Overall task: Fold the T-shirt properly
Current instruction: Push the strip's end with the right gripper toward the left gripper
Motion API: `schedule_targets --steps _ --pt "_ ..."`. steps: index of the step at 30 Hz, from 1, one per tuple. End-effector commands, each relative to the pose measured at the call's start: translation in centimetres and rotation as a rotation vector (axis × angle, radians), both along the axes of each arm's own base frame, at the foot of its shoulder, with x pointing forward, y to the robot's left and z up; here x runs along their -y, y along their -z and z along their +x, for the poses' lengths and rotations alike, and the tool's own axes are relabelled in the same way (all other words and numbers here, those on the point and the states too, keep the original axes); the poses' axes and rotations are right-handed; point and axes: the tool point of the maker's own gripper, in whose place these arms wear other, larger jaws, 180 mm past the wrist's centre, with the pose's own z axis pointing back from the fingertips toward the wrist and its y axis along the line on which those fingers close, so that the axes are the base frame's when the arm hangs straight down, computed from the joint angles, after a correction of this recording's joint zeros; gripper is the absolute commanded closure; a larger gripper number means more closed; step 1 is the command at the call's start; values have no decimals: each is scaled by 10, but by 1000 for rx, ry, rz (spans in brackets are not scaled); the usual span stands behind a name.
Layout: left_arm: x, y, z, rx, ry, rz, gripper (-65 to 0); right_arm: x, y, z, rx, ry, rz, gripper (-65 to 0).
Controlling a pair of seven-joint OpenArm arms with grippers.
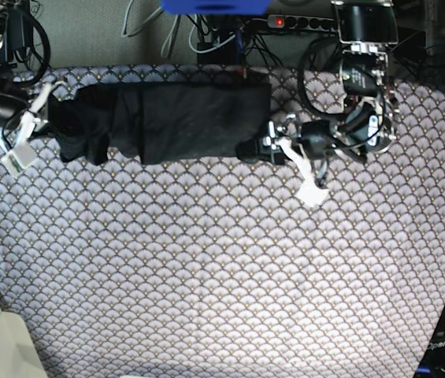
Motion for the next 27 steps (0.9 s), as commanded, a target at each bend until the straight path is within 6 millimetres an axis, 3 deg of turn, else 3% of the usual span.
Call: schedule_targets --steps 1,15,19,27 --pt "3 -12 8 38 -3 -29 -338 -9 -13 7 50 -29 31 0" --pt "0 -9 6 31 -3 -20 -338 -94 -13 9 55 -235 174 0" --pt "0 -10 6 32 -3 -20 -338 -123 -13 2 41 -321 210 0" --pt "-31 -11 13 33 -107 -14 -338 -140 -23 11 80 -329 256 0"
